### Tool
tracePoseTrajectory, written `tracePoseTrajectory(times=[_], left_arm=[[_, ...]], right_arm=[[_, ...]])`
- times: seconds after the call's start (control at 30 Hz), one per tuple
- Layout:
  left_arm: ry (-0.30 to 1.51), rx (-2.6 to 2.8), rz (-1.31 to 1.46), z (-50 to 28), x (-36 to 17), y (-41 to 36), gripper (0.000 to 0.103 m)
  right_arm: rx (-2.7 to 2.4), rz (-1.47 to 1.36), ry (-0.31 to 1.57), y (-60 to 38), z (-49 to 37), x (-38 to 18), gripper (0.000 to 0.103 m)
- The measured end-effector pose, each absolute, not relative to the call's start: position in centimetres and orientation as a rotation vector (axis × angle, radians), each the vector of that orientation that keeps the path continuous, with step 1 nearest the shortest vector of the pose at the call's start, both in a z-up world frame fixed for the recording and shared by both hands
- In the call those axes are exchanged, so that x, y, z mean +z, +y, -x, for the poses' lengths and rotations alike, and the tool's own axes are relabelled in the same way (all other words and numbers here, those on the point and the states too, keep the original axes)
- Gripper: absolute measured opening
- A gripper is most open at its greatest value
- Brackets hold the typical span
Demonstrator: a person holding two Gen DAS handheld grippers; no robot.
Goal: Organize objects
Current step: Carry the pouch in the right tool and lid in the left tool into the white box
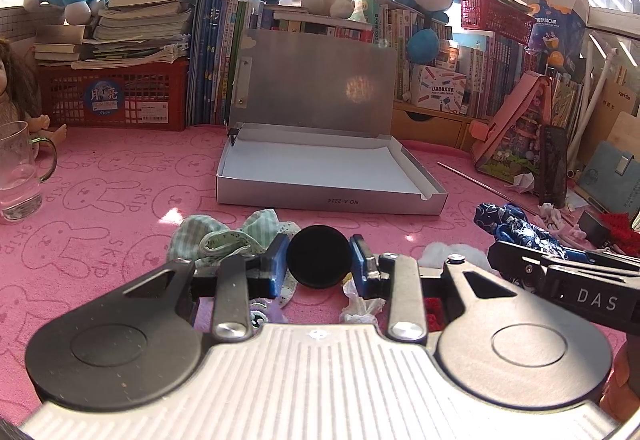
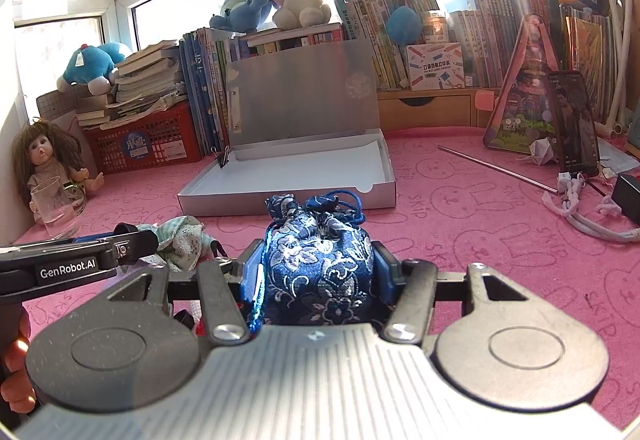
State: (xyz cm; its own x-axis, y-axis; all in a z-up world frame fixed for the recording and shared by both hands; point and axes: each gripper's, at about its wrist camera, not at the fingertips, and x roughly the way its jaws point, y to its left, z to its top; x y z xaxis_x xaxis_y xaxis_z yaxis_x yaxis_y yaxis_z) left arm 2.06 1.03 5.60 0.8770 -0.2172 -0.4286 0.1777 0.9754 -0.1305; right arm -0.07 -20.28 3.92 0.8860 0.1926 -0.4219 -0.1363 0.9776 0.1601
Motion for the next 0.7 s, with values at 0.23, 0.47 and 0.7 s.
tracePoseTrajectory(times=[0.23,0.47,0.7], left_arm=[[0.467,-0.233,0.097,-3.3,6.2,0.3,0.038],[0.462,-0.251,0.088,-4.8,7.0,-0.1,0.038],[0.457,-0.263,0.091,-6.6,8.1,-0.3,0.038]], right_arm=[[0.176,-0.167,0.461,-20.9,-1.2,4.5,0.059],[0.178,-0.166,0.456,-21.2,-2.2,5.0,0.059],[0.174,-0.184,0.463,-22.0,-3.7,5.7,0.059]])
